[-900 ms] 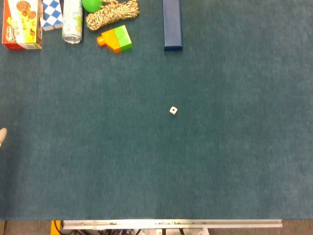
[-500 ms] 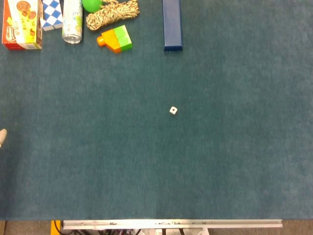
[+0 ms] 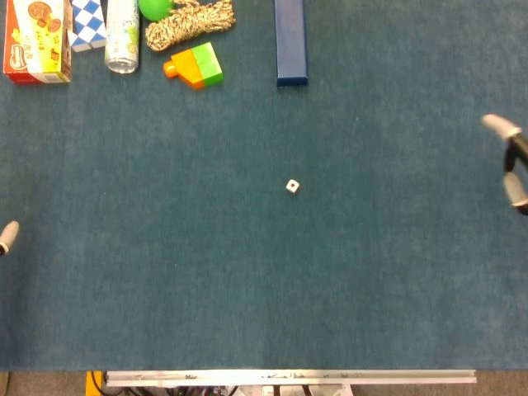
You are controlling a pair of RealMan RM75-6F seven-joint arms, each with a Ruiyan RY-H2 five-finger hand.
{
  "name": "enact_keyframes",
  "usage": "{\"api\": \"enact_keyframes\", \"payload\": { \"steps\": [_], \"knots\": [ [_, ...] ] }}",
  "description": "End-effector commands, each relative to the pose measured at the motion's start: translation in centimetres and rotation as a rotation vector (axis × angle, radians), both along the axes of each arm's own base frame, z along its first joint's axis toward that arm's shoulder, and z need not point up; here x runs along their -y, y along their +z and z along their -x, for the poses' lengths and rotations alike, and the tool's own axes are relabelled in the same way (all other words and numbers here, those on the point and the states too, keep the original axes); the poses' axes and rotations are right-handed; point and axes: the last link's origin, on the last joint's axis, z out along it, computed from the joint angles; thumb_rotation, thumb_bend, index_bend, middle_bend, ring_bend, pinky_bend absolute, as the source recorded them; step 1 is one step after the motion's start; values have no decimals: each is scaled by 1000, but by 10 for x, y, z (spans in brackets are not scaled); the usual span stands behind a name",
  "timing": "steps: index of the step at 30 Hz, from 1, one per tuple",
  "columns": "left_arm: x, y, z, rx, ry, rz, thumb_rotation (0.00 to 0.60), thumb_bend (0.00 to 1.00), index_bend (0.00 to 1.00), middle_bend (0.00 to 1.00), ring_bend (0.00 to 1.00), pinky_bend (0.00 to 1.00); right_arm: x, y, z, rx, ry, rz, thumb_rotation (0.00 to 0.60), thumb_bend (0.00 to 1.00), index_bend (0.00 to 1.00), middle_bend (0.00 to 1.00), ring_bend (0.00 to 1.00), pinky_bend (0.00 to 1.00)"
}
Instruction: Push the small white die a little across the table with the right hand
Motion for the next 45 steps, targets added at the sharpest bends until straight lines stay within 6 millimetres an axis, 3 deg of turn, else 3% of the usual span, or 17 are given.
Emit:
{"api": "enact_keyframes", "payload": {
  "steps": [1, 4, 6, 11, 21, 29, 35, 45],
  "knots": [
    [1, -2, -2, -4, -8, 12, 600, 220, 139, 145, 166, 98, 14, -18, -26, -21, 69, -96, 600, 811, 126, 790, 909, 991],
    [2, -4, -4, -7, -14, 22, 600, 220, 139, 144, 166, 98, 26, -34, -38, -57, 88, -165, 600, 967, 126, 846, 981, 1000],
    [3, -4, -5, -6, -17, 24, 600, 220, 139, 145, 166, 98, 33, -46, -47, -68, 96, -210, 600, 999, 126, 873, 998, 1000],
    [4, -4, -5, -4, -17, 21, 600, 220, 139, 145, 166, 98, 49, -70, -65, -82, 92, -308, 600, 1000, 125, 945, 1000, 1000],
    [7, -2, -4, -2, -13, 14, 600, 220, 139, 145, 166, 98, 67, -109, -100, -107, 91, -454, 600, 1000, 126, 996, 1000, 1000],
    [9, -1, -3, 2, -13, 7, 600, 220, 139, 145, 166, 98, 79, -136, -119, -202, 88, -519, 600, 1000, 143, 1000, 1000, 1000],
    [9, 1, -3, 6, -13, 2, 600, 220, 139, 145, 166, 98, 83, -153, -132, -225, 77, -529, 600, 1000, 213, 1000, 1000, 1000],
    [10, 2, -2, 7, -11, 1, 600, 220, 139, 145, 166, 98, 90, -180, -141, -251, 43, -544, 600, 1000, 217, 1000, 1000, 1000]
  ]
}}
